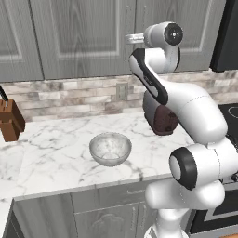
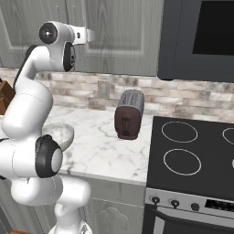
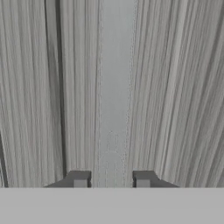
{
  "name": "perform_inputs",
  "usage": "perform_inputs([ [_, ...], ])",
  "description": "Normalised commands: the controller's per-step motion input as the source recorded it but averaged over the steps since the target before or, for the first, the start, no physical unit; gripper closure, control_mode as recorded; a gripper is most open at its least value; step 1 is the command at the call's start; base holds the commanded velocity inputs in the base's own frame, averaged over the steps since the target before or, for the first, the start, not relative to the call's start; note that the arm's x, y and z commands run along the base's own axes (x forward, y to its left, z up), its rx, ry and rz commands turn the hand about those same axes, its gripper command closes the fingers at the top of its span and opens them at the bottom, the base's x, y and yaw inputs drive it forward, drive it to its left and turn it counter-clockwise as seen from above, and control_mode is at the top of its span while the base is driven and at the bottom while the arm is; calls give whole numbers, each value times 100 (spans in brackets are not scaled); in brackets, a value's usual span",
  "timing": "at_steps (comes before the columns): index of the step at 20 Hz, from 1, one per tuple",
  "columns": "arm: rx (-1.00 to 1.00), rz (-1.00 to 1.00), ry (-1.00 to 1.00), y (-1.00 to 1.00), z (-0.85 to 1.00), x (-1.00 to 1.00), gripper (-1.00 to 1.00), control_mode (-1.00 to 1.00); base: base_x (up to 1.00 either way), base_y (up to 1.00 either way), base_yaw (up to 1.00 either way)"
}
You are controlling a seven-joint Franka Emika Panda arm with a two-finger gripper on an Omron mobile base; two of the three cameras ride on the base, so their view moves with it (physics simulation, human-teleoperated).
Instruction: Open the cabinet. Pick the banana and apple from the cabinet and place them into the bowl. Then close the cabinet.
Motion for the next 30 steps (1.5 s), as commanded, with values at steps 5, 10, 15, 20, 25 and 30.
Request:
perform_inputs([
  [5,0,0,0,0,0,0,100,-100,0,0,0],
  [10,0,0,0,0,0,0,100,-100,0,0,0],
  [15,0,0,0,0,0,-4,100,-100,0,0,0],
  [20,0,0,0,0,0,-25,100,-100,0,0,0],
  [25,0,0,1,0,0,-34,100,-100,0,0,0],
  [30,0,0,2,0,0,-33,100,-100,0,0,0],
])
